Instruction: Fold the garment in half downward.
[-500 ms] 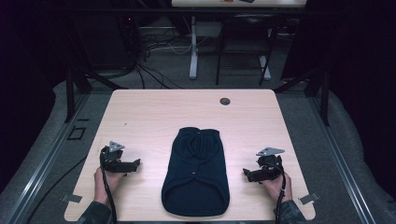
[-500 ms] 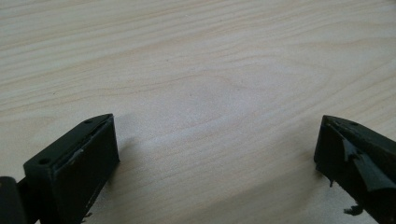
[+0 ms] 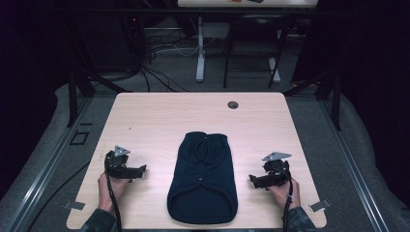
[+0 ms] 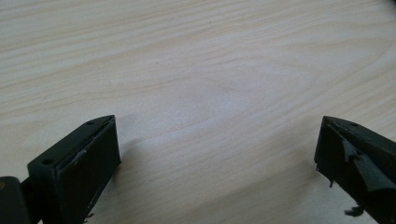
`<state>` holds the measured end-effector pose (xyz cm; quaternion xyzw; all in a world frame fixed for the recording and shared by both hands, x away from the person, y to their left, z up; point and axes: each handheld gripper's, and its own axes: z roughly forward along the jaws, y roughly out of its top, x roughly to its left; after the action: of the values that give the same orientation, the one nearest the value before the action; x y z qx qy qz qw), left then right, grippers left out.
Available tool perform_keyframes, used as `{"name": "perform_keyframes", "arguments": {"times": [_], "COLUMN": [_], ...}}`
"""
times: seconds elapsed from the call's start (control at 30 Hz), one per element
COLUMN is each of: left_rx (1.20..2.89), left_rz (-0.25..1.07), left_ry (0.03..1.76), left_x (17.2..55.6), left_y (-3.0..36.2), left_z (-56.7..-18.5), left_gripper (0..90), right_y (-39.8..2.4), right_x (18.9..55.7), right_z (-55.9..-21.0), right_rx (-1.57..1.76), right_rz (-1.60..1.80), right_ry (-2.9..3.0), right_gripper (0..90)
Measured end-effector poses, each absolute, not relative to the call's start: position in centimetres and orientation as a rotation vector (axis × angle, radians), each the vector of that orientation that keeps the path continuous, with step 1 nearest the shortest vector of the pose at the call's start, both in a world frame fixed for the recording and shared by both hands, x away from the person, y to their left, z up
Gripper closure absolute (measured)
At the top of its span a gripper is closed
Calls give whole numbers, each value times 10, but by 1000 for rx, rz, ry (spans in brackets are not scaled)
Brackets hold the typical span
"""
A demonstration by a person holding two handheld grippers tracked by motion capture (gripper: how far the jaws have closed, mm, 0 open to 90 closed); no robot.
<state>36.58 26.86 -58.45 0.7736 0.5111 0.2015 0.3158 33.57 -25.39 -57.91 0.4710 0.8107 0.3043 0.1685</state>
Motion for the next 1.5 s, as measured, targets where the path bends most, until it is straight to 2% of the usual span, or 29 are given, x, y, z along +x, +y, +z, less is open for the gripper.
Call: {"name": "perform_keyframes", "arguments": {"times": [0.27,0.67,1.5], "left_rx": [2031,2079,2142], "left_rz": [512,444,347], "left_ry": [1307,1212,1125], "left_x": [370,383,422], "left_y": [263,233,177], "left_z": [-576,-562,-551], "left_gripper": [3,7,2], "right_y": [-250,-235,-188], "right_x": [338,349,393], "right_z": [-570,-550,-541], "right_rx": [1321,1294,1230], "right_rz": [907,994,1045], "right_ry": [2314,2373,2440], "right_gripper": [17,27,30]}}
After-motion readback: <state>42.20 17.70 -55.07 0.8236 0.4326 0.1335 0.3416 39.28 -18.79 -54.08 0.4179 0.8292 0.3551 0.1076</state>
